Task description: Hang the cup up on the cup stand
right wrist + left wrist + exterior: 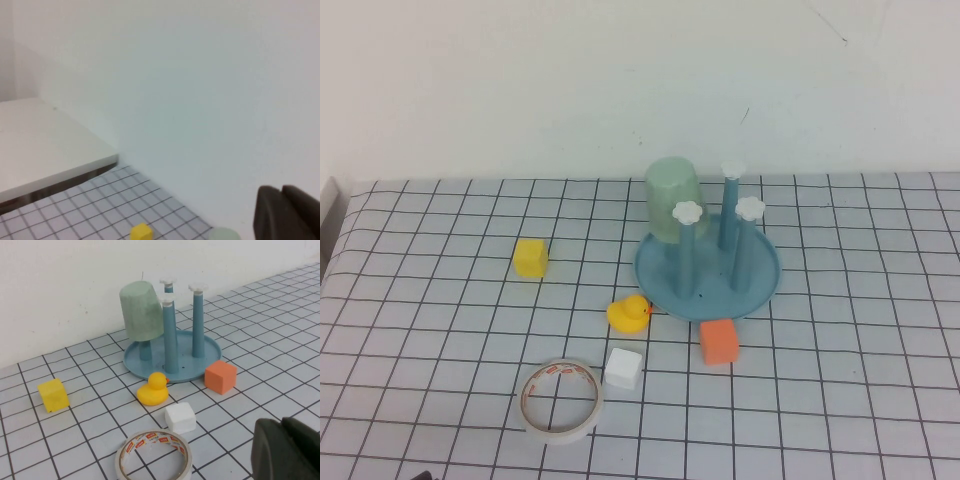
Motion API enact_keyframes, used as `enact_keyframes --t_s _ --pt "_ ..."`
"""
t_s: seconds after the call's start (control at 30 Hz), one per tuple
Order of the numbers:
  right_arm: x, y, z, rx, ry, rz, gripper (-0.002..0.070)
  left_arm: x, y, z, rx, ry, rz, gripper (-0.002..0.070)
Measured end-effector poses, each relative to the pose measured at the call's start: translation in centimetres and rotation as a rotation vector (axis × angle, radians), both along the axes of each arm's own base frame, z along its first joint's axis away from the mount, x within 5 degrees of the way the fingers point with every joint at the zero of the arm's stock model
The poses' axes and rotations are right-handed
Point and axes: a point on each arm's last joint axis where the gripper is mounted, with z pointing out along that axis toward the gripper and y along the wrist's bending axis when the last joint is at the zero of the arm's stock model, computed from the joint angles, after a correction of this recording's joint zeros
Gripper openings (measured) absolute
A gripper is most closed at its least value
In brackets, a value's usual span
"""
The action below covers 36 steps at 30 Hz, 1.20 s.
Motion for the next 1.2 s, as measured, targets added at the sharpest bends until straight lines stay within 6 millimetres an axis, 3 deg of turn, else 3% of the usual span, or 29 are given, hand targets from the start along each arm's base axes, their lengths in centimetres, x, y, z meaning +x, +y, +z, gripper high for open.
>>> enact_keyframes --t_s 0.13,0.17,0.3,0.83,1.2 --pt "-4.9 -1.4 -1.8 0.034 -0.077 -0.090 0.0013 0.0 0.0 0.0 -0.002 0.001 0.000 -0.0001" --pt "-6.9 -2.0 -2.8 0.062 -0.114 -0.136 0.0013 0.0 0.0 0.0 -0.004 0.003 0.001 -0.0001" --pt "-9.5 -3.0 -5.5 0.117 -0.151 -0.209 0.0013 0.0 0.0 0.0 -0.004 0.003 0.001 -0.0001" --pt "-8.9 -3.6 -10.4 0.154 -0.031 -0.286 0.0013 0.0 0.0 0.0 -0.004 0.003 0.001 -0.0001" --pt "-8.2 -6.4 -10.4 0.016 -0.200 -0.610 0.0013 0.0 0.0 0.0 -0.004 0.003 0.001 -0.0001"
